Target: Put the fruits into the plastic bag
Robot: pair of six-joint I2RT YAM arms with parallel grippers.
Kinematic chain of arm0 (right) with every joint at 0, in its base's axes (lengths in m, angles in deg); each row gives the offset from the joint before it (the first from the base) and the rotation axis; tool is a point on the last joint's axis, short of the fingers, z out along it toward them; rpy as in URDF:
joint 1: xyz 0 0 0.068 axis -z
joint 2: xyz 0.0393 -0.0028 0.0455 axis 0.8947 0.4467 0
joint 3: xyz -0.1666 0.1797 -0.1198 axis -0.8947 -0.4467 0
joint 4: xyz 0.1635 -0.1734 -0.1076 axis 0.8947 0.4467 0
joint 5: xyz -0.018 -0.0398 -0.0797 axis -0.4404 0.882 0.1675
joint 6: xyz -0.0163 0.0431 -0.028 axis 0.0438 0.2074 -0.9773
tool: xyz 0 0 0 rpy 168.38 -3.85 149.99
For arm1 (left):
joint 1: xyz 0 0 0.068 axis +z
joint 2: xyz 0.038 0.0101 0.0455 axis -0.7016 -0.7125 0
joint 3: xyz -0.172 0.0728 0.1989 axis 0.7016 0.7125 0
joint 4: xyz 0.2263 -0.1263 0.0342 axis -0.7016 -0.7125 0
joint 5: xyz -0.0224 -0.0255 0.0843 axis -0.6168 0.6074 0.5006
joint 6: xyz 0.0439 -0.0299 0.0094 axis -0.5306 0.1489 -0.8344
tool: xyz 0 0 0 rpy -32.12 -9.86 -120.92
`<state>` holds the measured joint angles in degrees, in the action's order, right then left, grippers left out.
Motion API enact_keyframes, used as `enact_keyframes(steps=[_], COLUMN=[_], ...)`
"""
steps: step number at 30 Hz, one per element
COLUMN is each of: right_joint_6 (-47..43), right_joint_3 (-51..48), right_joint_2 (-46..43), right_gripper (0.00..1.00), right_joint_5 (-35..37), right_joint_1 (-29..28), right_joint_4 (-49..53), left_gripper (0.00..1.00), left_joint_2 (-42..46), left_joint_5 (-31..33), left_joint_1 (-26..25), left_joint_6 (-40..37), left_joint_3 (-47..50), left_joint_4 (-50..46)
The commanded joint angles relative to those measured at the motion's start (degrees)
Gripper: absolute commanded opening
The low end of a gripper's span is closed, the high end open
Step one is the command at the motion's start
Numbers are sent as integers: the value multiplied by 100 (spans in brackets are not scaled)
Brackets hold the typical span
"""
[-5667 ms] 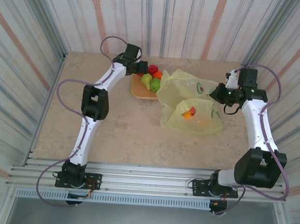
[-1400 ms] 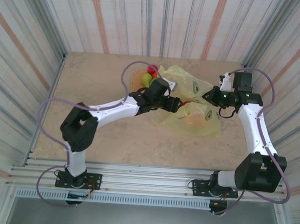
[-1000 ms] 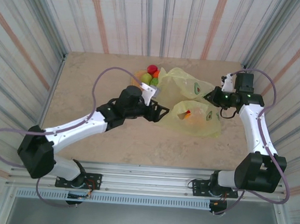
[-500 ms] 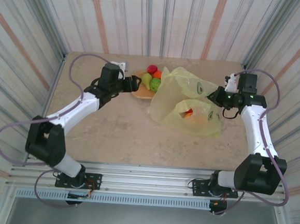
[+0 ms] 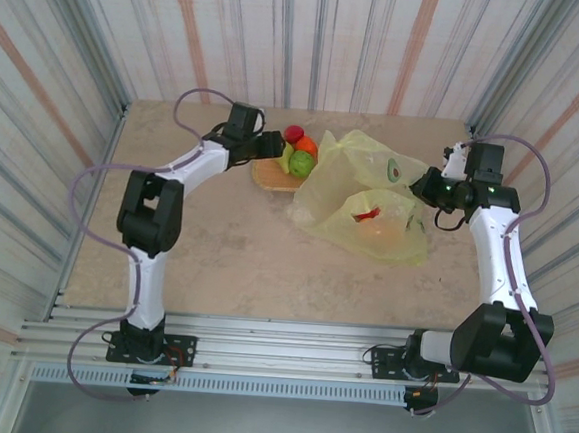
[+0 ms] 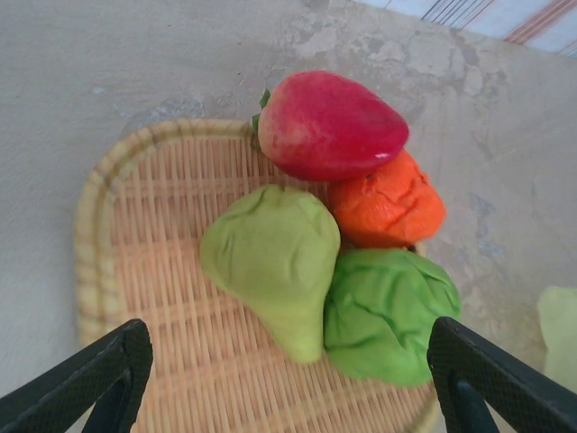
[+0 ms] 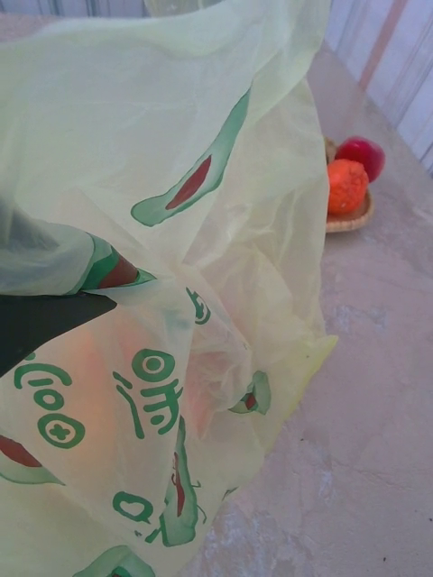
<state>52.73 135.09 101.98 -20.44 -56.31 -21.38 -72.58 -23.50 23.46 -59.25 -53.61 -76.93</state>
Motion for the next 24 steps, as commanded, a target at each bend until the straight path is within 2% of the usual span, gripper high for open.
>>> enact_keyframes(steps=[1,9,24], right_joint_6=[49,23,-17], right_joint_3=[-20,-6,-29], right_joint_2=[-18,47,112], right_gripper=[0,0,0], right_joint_5=[87,61,-38], right_joint_1=[31,40,51], right_joint_4=[75,68,31], left_gripper=[84,85,84], left_joint_2=[-471,-1401,-1992], left_joint_5=[-83,-222,-337], left_joint_1=[14,23,54], left_joint_6=[-186,-193,-330], left_joint_3=[-681,-1825,-2429], left_joint_4=[-441,-898,-1293])
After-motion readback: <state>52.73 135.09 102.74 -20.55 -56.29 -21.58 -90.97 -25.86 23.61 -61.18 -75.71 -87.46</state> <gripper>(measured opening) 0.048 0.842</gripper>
